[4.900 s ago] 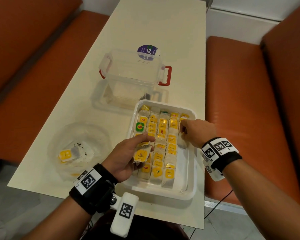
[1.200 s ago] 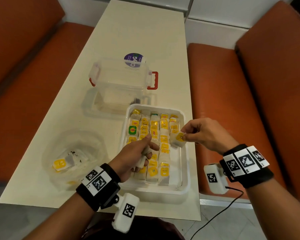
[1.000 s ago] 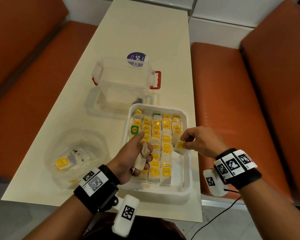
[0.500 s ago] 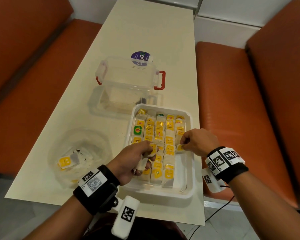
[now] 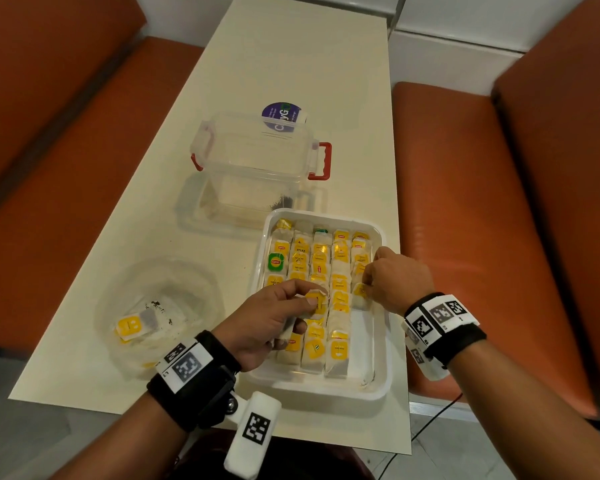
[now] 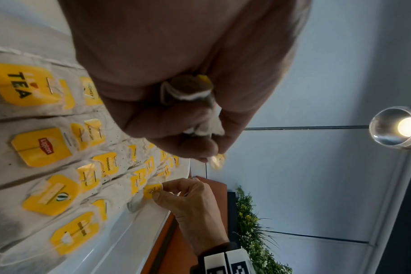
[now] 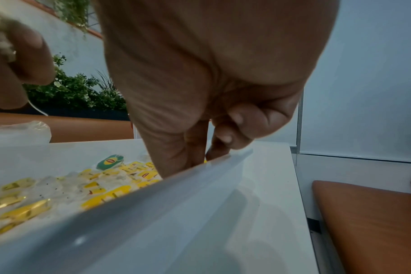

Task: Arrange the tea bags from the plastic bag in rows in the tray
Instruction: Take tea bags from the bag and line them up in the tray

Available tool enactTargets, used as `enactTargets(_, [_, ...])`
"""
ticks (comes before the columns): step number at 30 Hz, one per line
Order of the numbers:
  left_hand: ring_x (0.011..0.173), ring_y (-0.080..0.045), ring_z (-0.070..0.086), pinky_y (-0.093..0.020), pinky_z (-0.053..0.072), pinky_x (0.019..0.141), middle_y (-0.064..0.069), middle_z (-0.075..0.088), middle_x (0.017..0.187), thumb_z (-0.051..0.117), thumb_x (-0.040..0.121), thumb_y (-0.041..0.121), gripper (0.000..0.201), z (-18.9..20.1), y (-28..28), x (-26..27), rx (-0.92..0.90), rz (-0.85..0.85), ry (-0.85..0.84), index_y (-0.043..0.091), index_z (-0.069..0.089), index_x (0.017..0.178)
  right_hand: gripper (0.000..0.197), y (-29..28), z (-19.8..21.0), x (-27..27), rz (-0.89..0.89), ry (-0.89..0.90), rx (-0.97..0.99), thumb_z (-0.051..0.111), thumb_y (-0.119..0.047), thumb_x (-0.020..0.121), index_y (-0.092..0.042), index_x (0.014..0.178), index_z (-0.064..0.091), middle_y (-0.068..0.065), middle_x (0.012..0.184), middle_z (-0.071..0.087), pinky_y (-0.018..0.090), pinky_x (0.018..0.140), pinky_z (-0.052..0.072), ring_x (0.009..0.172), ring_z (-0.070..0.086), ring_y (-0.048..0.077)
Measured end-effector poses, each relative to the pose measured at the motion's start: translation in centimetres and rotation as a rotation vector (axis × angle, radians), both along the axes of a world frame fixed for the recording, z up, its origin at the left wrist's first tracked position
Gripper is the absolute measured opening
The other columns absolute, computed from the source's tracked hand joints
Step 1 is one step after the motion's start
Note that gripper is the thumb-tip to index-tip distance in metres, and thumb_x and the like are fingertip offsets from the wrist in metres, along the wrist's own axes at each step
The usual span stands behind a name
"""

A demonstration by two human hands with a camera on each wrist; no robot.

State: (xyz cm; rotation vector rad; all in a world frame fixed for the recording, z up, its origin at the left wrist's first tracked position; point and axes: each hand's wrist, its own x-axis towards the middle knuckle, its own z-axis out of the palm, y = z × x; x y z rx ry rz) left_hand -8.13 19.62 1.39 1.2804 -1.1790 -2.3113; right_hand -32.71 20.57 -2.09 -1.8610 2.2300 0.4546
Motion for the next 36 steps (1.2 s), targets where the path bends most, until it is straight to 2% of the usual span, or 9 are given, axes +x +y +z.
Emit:
enactTargets(6, [0.062, -0.008, 0.054, -0.018, 0.028, 0.041, 0.006, 0.063, 0.077, 0.066, 0.093, 0.013, 0.012, 0.0, -0.1, -0.1, 0.029, 0.041, 0.023, 0.024, 0.066, 0.099, 0.019, -0.2, 0.1, 0.1, 0.004, 0.006, 0.006, 0.058, -0.036, 0.095, -0.029, 0.105, 0.072, -0.003, 0.115, 0.055, 0.031, 0.067, 0.050, 0.087, 0.065, 0.021])
enactTargets(11, [0.066, -0.010, 0.060, -0.016, 0.031, 0.038, 0.005, 0.065, 0.076, 0.068, 0.091, 0.013, 0.016, 0.0, -0.1, -0.2, 0.071, 0.089, 0.045, 0.025, 0.058, 0.096, 0.019, -0.3, 0.1, 0.0, -0.018, -0.029, 0.013, 0.059, -0.039, 0.095, -0.031, 0.107, 0.071, -0.004, 0.118, 0.055, 0.029, 0.066, 0.045, 0.090, 0.065, 0.021])
enactTargets(18, [0.067, -0.010, 0.065, -0.017, 0.028, 0.039, 0.005, 0.067, 0.078, 0.070, 0.089, 0.014, 0.023, -0.2, -0.1, -0.1, 0.100, 0.142, 0.044, 0.026, 0.052, 0.086, 0.015, -0.2, 0.1, 0.0, -0.010, -0.035, -0.024, 0.060, -0.036, 0.095, -0.034, 0.107, 0.068, -0.004, 0.118, 0.055, 0.028, 0.062, 0.041, 0.087, 0.065, 0.022])
enactTargets(21, [0.068, -0.010, 0.069, -0.018, 0.028, 0.041, 0.004, 0.071, 0.082, 0.070, 0.089, 0.009, 0.022, -0.2, -0.2, -0.3, 0.118, 0.171, 0.053, 0.024, 0.054, 0.089, 0.016, -0.1, 0.2, -0.2, -0.014, -0.049, -0.043, 0.062, -0.038, 0.093, -0.035, 0.109, 0.065, -0.006, 0.117, 0.054, 0.027, 0.059, 0.036, 0.087, 0.065, 0.021])
enactTargets(25, [0.071, -0.009, 0.070, -0.018, 0.030, 0.045, 0.002, 0.074, 0.089, 0.070, 0.089, 0.009, 0.023, 0.1, -0.3, -0.6, 0.134, 0.205, 0.062, 0.023, 0.066, 0.107, 0.016, 0.1, 0.3, -0.4, -0.037, -0.092, -0.067, 0.063, -0.039, 0.091, -0.037, 0.107, 0.064, -0.009, 0.116, 0.056, 0.027, 0.060, 0.036, 0.088, 0.064, 0.019])
enactTargets(28, [0.067, -0.008, 0.069, -0.016, 0.030, 0.040, 0.004, 0.073, 0.079, 0.070, 0.088, 0.011, 0.020, 0.1, -0.5, -1.0, 0.152, 0.247, 0.075, 0.021, 0.069, 0.105, 0.015, 0.3, 0.7, -0.3, -0.095, -0.170, -0.115, 0.062, -0.044, 0.090, -0.039, 0.104, 0.065, -0.012, 0.108, 0.056, 0.027, 0.061, 0.038, 0.091, 0.063, 0.017])
enactTargets(33, [0.061, -0.007, 0.065, -0.015, 0.027, 0.036, 0.006, 0.070, 0.074, 0.071, 0.087, 0.013, 0.015, 0.2, -0.5, -1.4, 0.174, 0.254, 0.098, 0.024, 0.063, 0.093, 0.015, 0.9, 2.3, 0.5, -0.112, -0.282, -0.204, 0.059, -0.051, 0.092, -0.038, 0.091, 0.066, -0.014, 0.090, 0.063, 0.024, 0.053, 0.033, 0.082, 0.060, 0.010])
enactTargets(36, [0.060, -0.006, 0.064, -0.015, 0.026, 0.037, 0.007, 0.070, 0.074, 0.071, 0.087, 0.015, 0.015, 0.1, -0.5, -1.7, 0.171, 0.249, 0.099, 0.025, 0.062, 0.091, 0.026, 1.4, 2.9, 0.9, -0.156, -0.428, -0.279, 0.057, -0.058, 0.091, -0.035, 0.084, 0.066, -0.017, 0.083, 0.069, 0.026, 0.056, 0.041, 0.078, 0.063, 0.006])
